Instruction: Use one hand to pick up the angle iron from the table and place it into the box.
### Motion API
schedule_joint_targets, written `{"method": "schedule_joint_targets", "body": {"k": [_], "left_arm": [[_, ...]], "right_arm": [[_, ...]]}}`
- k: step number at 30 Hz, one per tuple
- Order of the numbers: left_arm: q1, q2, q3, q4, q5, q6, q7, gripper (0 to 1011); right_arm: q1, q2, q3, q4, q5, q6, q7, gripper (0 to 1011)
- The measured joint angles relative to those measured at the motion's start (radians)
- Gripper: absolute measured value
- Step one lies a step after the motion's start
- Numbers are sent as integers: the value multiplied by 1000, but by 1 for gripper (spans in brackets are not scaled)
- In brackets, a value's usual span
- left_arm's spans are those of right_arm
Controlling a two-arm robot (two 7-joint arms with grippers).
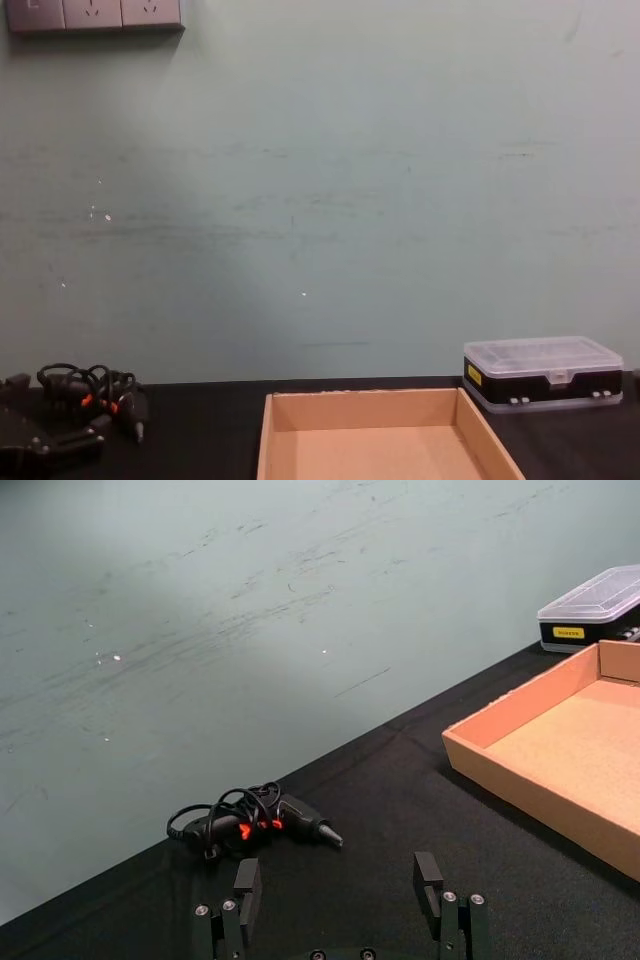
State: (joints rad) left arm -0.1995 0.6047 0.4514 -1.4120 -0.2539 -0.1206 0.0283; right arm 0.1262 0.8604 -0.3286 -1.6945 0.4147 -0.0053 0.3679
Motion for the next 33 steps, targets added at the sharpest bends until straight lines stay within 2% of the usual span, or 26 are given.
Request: {"method": "schedule_joint_targets", "body": {"k": [3, 6, 12, 19, 21, 27, 33], "left_arm": [[0, 0, 0, 0, 0, 0, 0, 1000], [0, 0, 0, 0, 0, 0, 0, 1000], [0, 0, 0, 0, 0, 0, 0, 1000], [0, 0, 0, 0, 0, 0, 0, 1000], [0, 0, 0, 0, 0, 0, 0, 1000], [0, 0, 0, 0, 0, 0, 0, 1000], [0, 0, 0, 0, 0, 0, 0, 1000]], "right_arm": [[8, 22, -5, -16, 19, 33, 64, 1000], [32, 45, -25, -26, 35, 79, 156, 1000], [92, 47, -82, -23, 23, 134, 286, 1002], [197, 17, -201, 14, -42, 180, 436, 1000], [223, 7, -234, 27, -60, 187, 461, 1000], [273, -23, -300, 69, -92, 196, 503, 1000], [305, -46, -341, 106, -109, 196, 524, 1000]]}}
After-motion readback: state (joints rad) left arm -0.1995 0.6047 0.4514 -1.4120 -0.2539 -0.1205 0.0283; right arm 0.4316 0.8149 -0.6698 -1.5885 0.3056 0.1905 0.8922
